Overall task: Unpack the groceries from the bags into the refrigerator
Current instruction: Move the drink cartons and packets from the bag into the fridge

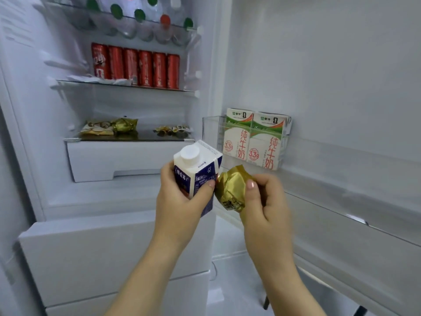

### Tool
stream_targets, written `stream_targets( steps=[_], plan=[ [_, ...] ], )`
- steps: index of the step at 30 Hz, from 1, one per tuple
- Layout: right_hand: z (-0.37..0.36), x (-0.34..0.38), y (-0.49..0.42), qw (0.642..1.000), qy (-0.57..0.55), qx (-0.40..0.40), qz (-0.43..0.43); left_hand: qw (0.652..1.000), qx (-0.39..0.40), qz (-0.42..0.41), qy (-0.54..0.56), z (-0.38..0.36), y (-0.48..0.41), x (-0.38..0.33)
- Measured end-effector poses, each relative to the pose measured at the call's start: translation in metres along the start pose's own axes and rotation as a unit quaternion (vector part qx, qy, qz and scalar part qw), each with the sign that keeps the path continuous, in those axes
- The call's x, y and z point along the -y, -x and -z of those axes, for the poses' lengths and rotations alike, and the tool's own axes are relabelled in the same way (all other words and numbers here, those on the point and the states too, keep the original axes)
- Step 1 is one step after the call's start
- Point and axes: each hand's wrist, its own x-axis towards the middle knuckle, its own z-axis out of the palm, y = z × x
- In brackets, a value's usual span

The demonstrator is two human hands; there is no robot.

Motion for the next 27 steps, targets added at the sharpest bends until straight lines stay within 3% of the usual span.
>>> stream_targets(
  steps=[6,17,24,27],
  plan=[
    [0.006,0.034,-0.026,0.99,0.057,-0.073,0.108,0.997,0.044,-0.065,0.025,-0.013,-0.029,-0.04],
    [0.018,0.09,-0.076,0.96,0.131,-0.152,0.196,0.981,0.12,-0.128,0.086,-0.032,-0.079,-0.104],
    [0.057,0.116,-0.122,0.962,0.148,-0.191,0.126,0.975,0.138,-0.115,0.128,-0.076,-0.102,-0.139],
    [0.078,0.115,-0.132,0.97,0.126,-0.201,0.059,0.965,0.197,-0.074,0.153,-0.098,-0.105,-0.135]
  ],
)
